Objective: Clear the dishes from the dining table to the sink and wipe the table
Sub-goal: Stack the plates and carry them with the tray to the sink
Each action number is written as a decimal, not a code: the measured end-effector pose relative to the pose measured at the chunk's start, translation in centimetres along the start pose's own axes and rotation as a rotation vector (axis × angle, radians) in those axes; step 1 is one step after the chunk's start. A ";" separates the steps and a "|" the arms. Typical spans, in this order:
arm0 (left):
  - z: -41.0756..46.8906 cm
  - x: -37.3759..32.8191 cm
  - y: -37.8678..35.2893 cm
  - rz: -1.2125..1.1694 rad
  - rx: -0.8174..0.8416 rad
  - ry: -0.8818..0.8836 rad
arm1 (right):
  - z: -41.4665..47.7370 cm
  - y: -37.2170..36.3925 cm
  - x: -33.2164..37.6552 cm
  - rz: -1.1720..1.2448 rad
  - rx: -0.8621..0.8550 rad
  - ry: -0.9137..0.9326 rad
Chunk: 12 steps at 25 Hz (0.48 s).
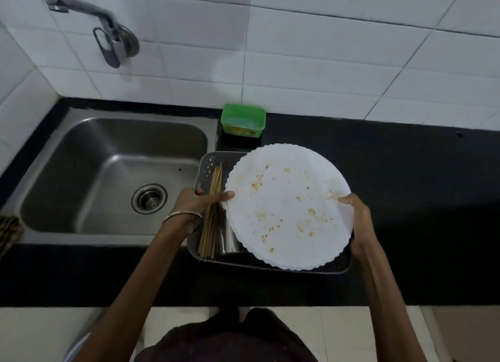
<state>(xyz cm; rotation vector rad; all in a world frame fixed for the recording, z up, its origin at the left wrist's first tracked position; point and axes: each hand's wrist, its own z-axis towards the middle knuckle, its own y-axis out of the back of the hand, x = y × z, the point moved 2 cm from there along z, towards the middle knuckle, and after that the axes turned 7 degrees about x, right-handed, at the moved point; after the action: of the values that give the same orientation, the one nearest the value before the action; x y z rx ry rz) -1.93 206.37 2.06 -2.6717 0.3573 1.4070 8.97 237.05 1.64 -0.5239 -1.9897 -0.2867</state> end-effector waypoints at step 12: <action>2.9 -0.2 -1.8 -0.001 -0.019 0.036 | 5.9 1.2 1.2 -0.085 -0.008 -0.100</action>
<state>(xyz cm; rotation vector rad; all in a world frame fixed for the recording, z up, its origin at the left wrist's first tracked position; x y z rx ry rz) -3.91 208.72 0.48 -2.7151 0.3475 1.3709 4.42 240.84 -0.05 -0.4672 -2.1123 -0.3266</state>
